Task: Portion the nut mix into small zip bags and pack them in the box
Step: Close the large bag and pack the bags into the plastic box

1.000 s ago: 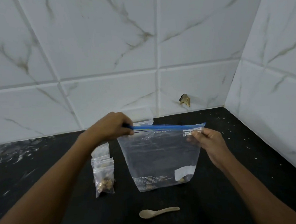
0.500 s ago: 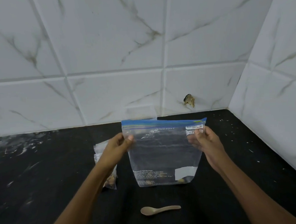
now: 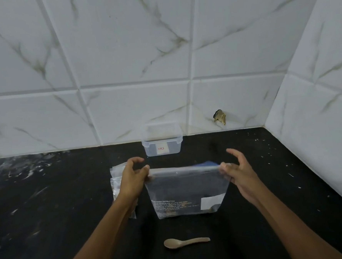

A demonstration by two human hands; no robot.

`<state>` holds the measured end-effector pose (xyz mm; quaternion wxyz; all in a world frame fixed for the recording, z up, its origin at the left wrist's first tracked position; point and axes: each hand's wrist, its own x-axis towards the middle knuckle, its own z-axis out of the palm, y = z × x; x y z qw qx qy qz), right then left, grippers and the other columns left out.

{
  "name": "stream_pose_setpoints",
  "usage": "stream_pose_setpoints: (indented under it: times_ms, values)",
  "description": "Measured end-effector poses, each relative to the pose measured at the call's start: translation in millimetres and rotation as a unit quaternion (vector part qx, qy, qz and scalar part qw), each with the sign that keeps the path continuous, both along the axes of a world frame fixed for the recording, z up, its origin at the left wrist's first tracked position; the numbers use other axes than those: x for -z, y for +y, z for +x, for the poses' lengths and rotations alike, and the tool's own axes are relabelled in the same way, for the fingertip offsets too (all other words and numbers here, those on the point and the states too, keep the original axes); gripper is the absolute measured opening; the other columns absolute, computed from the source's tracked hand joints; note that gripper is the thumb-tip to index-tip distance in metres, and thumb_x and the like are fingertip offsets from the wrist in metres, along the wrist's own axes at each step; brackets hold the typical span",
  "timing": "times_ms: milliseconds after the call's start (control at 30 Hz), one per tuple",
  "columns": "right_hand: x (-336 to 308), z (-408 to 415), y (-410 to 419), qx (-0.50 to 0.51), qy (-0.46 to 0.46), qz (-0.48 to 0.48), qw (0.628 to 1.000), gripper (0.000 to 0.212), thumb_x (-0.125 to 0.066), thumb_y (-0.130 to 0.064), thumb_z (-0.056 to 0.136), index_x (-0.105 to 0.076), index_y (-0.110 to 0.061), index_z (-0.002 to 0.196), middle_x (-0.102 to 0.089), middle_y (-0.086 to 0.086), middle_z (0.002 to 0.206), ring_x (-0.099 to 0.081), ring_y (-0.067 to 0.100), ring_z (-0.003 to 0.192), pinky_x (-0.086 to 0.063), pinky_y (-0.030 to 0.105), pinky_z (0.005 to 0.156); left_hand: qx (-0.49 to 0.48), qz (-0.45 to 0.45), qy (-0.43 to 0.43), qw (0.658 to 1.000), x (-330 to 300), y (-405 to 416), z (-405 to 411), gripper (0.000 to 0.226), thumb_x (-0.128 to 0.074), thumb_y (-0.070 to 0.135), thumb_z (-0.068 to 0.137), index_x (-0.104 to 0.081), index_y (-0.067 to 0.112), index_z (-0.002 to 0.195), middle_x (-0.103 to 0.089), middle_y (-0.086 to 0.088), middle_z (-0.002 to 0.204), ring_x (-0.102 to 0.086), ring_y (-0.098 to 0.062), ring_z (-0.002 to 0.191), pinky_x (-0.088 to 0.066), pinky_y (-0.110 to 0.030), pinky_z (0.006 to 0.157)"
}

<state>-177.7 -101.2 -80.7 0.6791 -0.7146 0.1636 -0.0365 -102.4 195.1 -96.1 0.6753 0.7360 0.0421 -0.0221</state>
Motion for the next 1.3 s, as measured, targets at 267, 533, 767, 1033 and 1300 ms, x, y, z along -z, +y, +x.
stream_pose_setpoints:
  times_ms: [267, 533, 767, 1033, 1300]
  values:
    - [4.5, -9.2, -8.6, -0.108, 0.047, -0.363, 0.924, 0.013, -0.069, -0.02, 0.086, -0.062, -0.029, 0.093, -0.057, -0.009, 0.101, -0.056, 0.006, 0.094, -0.045, 0.021, 0.077, 0.18, 0.269, -0.043, 0.945, -0.7, 11.1, -7.1, 0.028, -0.076, 0.027, 0.083, -0.062, 0.031, 0.106, -0.061, 0.011, 0.104, -0.059, -0.007, 0.095, -0.045, -0.015, 0.071]
    - [14.1, -9.7, -19.6, -0.093, 0.048, -0.279, 0.955, 0.007, -0.068, -0.019, 0.087, -0.063, -0.021, 0.092, -0.066, -0.002, 0.094, -0.063, 0.013, 0.091, -0.054, 0.042, 0.087, 0.201, 0.264, -0.088, 0.939, 9.4, 22.8, -4.2, 0.018, -0.062, 0.029, 0.094, -0.063, 0.022, 0.11, -0.059, 0.008, 0.114, -0.058, -0.009, 0.104, -0.047, -0.018, 0.078]
    - [37.2, -19.3, -17.3, -0.125, 0.102, -0.082, 0.984, 0.055, -0.075, -0.008, 0.078, -0.052, -0.029, 0.123, -0.063, -0.006, 0.121, -0.061, 0.01, 0.112, -0.052, 0.032, 0.092, 0.263, 0.121, 0.014, 0.957, 37.9, 28.5, -12.0, 0.053, -0.081, 0.028, 0.075, -0.052, 0.026, 0.12, -0.063, 0.0, 0.119, -0.064, -0.019, 0.11, -0.058, -0.032, 0.082]
    - [54.4, -18.4, -9.2, -0.138, 0.125, -0.156, 0.97, 0.037, -0.071, -0.014, 0.085, -0.06, -0.031, 0.116, -0.069, -0.007, 0.11, -0.066, 0.008, 0.102, -0.055, 0.031, 0.087, 0.264, 0.149, 0.08, 0.95, 61.2, 25.7, -10.5, 0.044, -0.074, 0.011, 0.083, -0.055, 0.022, 0.121, -0.067, 0.001, 0.117, -0.064, -0.014, 0.111, -0.055, -0.024, 0.084]
    - [44.9, -9.1, -33.0, -0.002, 0.094, -0.084, 0.992, 0.018, -0.06, -0.005, 0.091, -0.065, -0.014, 0.106, -0.069, 0.007, 0.107, -0.068, 0.02, 0.098, -0.059, 0.038, 0.08, 0.221, 0.107, 0.046, 0.968, 57.4, -22.2, 2.1, 0.025, -0.067, 0.012, 0.089, -0.064, 0.023, 0.111, -0.072, -0.001, 0.111, -0.07, -0.011, 0.102, -0.057, -0.037, 0.09]
